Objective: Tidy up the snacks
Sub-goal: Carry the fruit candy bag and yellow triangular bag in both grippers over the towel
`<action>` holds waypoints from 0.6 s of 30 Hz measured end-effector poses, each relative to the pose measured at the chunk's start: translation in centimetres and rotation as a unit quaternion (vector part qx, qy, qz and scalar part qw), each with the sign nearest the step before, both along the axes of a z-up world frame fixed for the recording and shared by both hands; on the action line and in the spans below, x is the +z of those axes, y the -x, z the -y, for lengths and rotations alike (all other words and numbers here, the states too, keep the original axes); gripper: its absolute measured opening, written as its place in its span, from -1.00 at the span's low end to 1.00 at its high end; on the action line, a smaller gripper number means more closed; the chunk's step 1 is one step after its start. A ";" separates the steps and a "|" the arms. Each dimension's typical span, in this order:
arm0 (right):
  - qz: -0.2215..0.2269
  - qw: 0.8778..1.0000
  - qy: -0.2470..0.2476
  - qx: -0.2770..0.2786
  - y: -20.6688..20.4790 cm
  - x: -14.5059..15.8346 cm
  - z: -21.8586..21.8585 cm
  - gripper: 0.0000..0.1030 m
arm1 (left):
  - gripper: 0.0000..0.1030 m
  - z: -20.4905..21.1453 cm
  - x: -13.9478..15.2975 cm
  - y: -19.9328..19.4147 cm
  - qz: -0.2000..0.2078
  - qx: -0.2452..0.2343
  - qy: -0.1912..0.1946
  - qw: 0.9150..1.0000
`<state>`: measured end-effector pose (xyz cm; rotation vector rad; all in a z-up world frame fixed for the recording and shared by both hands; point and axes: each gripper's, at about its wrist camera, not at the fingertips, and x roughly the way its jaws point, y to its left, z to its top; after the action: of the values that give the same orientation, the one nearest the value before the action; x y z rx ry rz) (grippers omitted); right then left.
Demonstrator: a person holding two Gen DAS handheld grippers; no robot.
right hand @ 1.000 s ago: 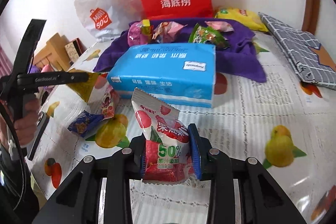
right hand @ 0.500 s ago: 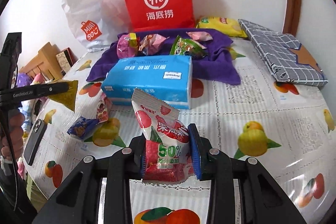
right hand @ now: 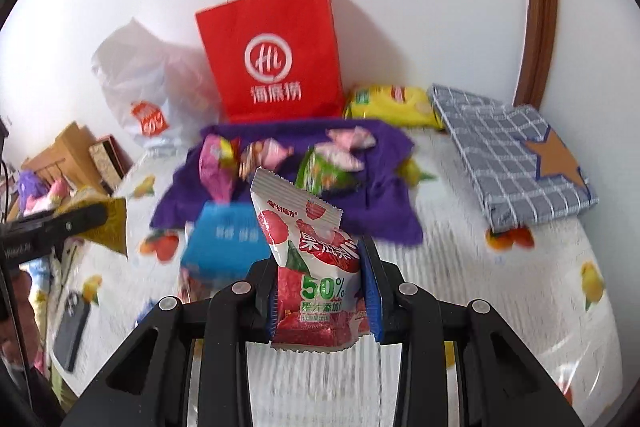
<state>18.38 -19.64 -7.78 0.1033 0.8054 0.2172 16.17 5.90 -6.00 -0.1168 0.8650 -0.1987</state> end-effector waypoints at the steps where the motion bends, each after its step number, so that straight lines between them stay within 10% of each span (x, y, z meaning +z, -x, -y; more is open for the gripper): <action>1: 0.005 1.000 0.004 -0.003 -0.6 0.4 -0.1 -0.35 | 0.05 0.1 0.6 -0.6 0.004 0.001 -0.001 1.000; 18: 0.049 0.999 0.006 0.006 -13.4 4.6 -2.0 -0.35 | 0.05 0.5 3.6 -11.9 0.039 0.032 -0.017 0.999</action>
<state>31.82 -17.69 -3.20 0.0763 0.7091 0.2282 28.11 5.40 -2.41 -0.1043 0.7848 -0.1281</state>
